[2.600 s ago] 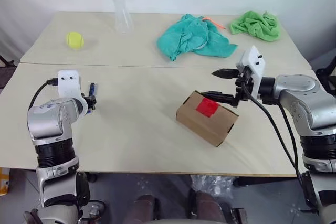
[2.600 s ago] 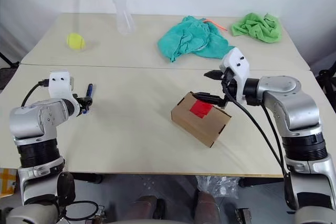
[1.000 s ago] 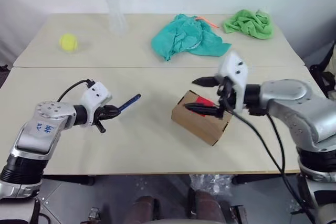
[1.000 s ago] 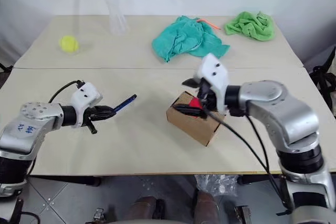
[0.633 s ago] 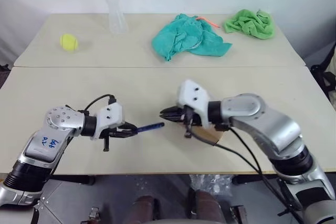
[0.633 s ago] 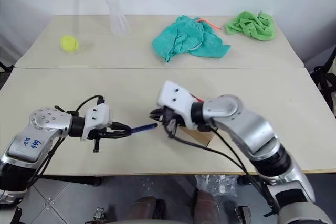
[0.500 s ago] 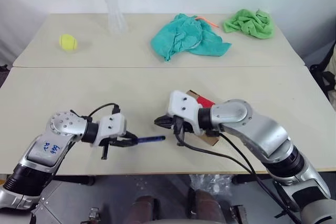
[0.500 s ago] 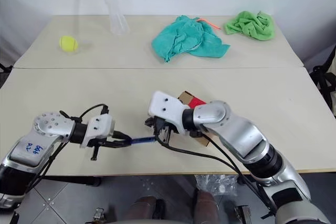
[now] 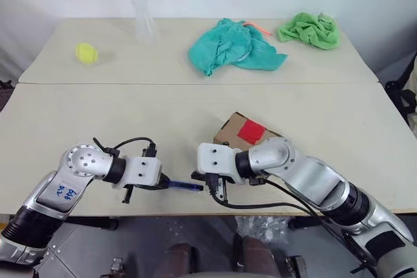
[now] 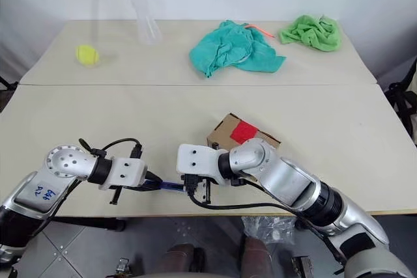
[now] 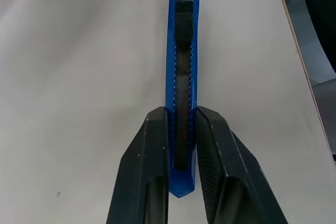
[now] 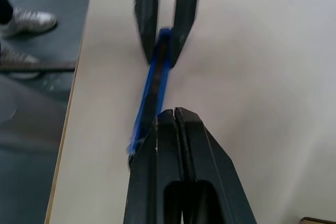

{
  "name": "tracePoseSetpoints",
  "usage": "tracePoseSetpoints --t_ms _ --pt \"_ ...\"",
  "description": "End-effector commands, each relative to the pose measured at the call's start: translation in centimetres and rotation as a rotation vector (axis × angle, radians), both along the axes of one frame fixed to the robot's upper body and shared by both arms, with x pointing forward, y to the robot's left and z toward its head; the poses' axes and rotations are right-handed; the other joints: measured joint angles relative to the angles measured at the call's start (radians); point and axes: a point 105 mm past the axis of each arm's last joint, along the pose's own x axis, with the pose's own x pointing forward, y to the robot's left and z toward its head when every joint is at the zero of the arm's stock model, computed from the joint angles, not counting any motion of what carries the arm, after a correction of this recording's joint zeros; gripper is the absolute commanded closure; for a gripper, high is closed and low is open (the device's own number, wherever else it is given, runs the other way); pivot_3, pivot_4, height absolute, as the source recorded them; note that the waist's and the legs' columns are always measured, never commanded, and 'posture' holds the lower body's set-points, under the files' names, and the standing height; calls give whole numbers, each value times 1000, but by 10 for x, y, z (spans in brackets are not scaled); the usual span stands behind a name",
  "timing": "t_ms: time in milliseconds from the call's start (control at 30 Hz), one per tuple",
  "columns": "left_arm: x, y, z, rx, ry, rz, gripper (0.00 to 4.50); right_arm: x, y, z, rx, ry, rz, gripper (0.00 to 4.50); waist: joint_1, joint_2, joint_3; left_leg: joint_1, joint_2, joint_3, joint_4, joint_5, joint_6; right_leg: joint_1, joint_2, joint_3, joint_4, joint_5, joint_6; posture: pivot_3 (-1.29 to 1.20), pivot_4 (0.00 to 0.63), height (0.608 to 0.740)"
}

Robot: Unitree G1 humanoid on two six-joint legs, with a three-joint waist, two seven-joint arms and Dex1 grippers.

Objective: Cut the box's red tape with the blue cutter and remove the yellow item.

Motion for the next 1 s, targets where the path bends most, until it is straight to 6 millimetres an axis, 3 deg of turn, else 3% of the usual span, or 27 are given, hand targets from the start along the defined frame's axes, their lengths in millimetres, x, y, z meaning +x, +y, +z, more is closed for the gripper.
tracePoseSetpoints --t_ms 33,333,700,1000 --pt "-1 5 -15 47 36 42 3959 -3 5 -4 -6 -19 38 4450 0 0 0 0 0 0 0 0 0 0 0 0 0 0 0 0 150 740" --pt "-8 4 -16 50 69 33 3959 -3 9 -27 -46 -14 61 4450 -1 0 0 0 0 0 0 0 0 0 0 0 0 0 0 0 150 740" --pt "-12 5 -16 58 85 22 3959 -6 11 -33 -35 -4 55 4450 -2 1 0 1 0 0 0 0 0 0 0 0 1 0 -1 0 150 740" --pt "-12 1 -15 49 80 6 3959 5 21 -34 -8 -14 39 4450 -3 1 0 1 0 0 0 0 0 0 0 0 1 0 -1 0 150 740"
